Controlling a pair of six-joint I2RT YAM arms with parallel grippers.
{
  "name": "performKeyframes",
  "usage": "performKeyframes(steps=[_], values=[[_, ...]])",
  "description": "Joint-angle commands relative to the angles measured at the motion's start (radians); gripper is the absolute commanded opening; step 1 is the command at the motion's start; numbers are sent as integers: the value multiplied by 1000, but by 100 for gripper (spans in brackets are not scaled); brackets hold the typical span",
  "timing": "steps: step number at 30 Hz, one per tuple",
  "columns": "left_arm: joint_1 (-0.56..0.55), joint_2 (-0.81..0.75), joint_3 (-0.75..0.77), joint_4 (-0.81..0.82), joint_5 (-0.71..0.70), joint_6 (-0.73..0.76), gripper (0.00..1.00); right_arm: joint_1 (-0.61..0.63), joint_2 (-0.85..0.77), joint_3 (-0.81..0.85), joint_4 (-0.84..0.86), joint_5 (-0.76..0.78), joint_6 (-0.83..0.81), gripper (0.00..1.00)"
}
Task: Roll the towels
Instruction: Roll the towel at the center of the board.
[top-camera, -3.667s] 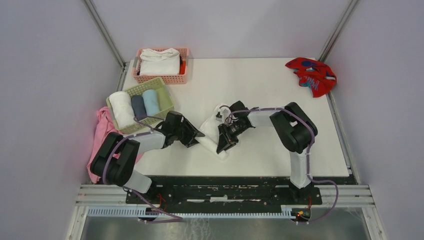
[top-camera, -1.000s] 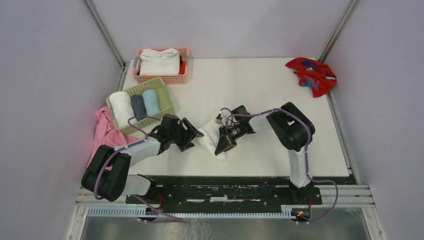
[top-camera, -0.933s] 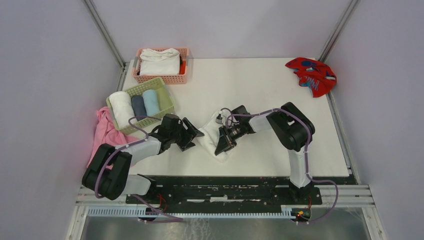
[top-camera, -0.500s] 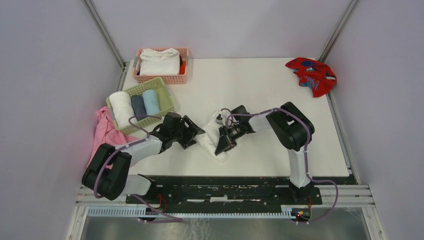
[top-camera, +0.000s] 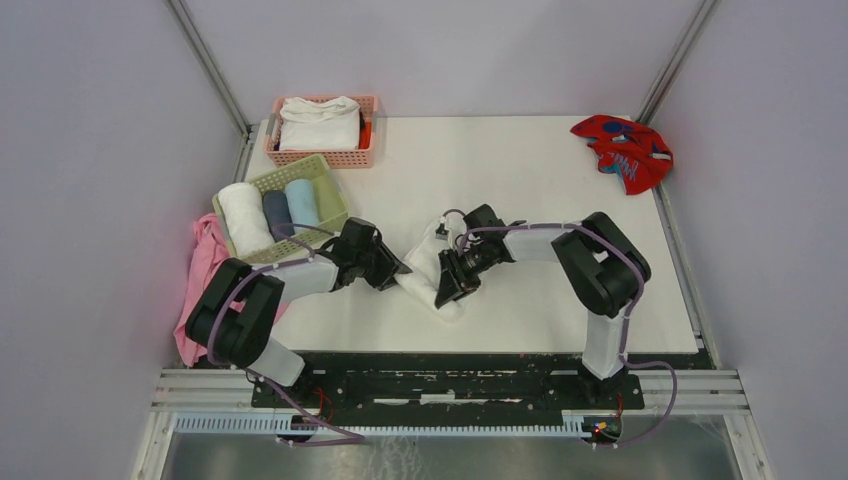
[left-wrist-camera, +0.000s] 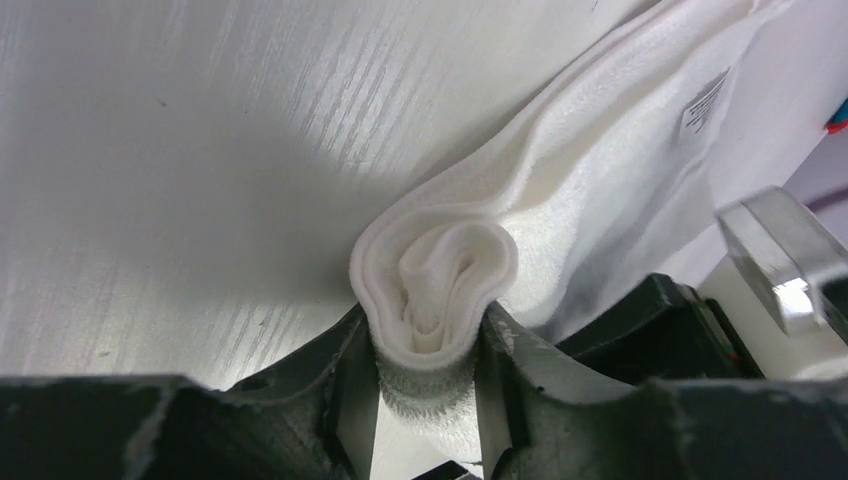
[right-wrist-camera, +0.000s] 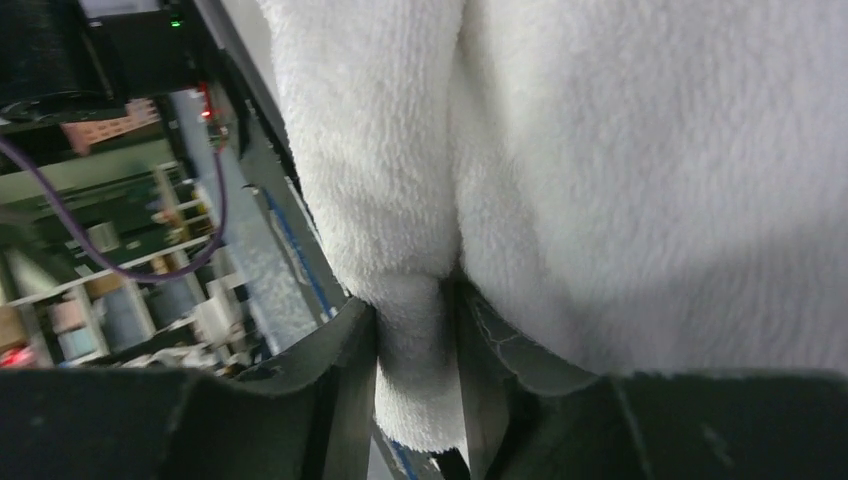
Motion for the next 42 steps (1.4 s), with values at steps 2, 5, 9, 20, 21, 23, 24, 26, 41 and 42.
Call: performKeyframes(steps=[2, 5, 9, 20, 21, 23, 24, 26, 41, 42], values=[[-6, 57, 9, -153, -66, 25, 41, 38, -210, -3, -133, 370, -132, 47], [-6, 54, 28, -180, -73, 32, 41, 97, -344, -6, -159, 566, -166, 52], [-7, 50, 40, -202, -75, 35, 41, 245, -433, 18, -186, 827, -235, 55], [-7, 50, 57, -229, -74, 48, 42, 547, -329, 107, -201, 1257, -341, 58], [-6, 49, 56, -230, -72, 50, 42, 565, -312, 113, -203, 1274, -347, 58], [-7, 50, 54, -231, -73, 50, 42, 585, -276, 123, -206, 1301, -358, 58], [-7, 50, 54, -232, -74, 50, 42, 589, -255, 125, -204, 1309, -358, 59], [-7, 49, 55, -235, -72, 54, 43, 590, -210, 131, -203, 1318, -361, 58], [35, 18, 46, -263, -51, 102, 59, 526, -61, 132, -280, 1157, -331, 40], [41, -3, 42, -269, -55, 102, 61, 514, -71, 135, -279, 1076, -334, 38]])
